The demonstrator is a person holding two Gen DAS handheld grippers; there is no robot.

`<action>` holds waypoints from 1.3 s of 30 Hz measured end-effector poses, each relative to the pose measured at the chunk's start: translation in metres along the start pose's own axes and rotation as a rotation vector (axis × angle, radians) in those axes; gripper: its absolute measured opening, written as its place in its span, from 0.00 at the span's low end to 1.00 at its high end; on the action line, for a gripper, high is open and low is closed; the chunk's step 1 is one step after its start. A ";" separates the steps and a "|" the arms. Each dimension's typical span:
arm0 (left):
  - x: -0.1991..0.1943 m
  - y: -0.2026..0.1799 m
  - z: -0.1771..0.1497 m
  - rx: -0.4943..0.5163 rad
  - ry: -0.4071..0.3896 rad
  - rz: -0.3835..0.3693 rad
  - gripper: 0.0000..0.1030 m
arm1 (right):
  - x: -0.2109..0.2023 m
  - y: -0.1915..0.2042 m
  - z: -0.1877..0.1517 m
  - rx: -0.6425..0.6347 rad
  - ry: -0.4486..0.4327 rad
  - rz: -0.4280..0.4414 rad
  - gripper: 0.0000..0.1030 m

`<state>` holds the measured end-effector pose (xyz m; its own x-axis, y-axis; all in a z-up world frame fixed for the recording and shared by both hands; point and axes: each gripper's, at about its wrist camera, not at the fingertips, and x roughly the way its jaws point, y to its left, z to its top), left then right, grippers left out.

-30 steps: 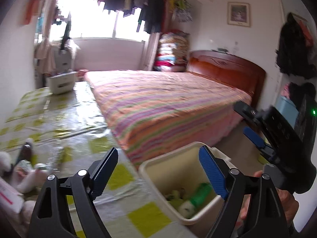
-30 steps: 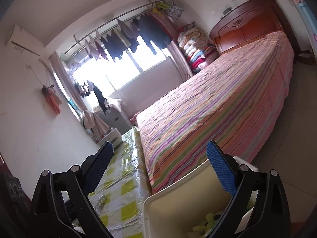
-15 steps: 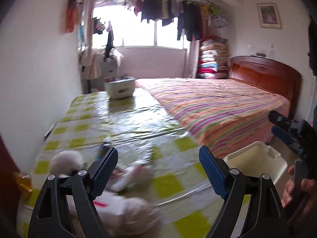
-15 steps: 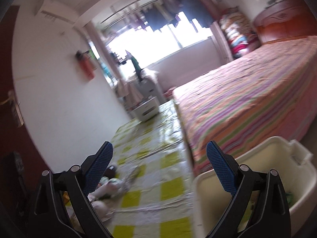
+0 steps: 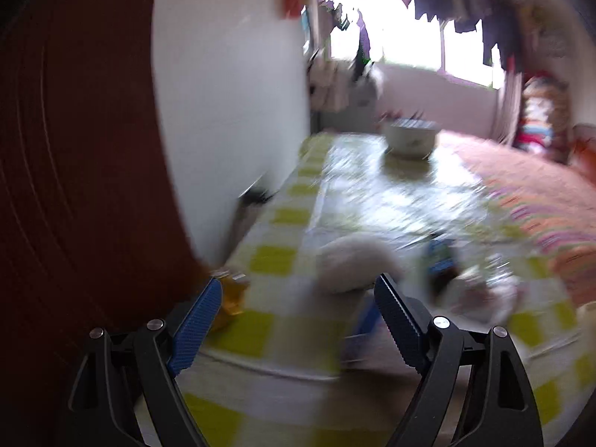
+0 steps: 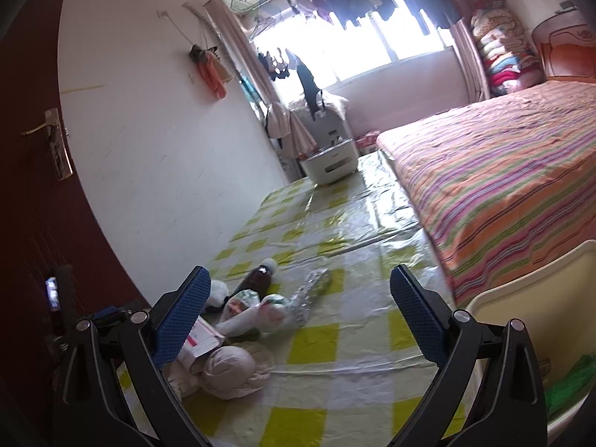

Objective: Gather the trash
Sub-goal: 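Move the left gripper back to the table and grasp the yellow packet, then grasp the clear pill blister pack with the right gripper and lift it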

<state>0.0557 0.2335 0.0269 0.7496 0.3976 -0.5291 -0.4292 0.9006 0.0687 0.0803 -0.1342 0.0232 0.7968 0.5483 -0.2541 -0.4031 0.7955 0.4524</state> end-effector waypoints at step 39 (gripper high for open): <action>0.081 0.045 0.003 0.007 0.190 -0.084 0.28 | 0.008 0.008 -0.011 -0.008 0.069 0.062 0.93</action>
<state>0.0987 0.3067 -0.0103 0.6737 0.2815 -0.6833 -0.3653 0.9306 0.0232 0.0783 -0.1205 0.0150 0.7370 0.6131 -0.2844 -0.4548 0.7611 0.4624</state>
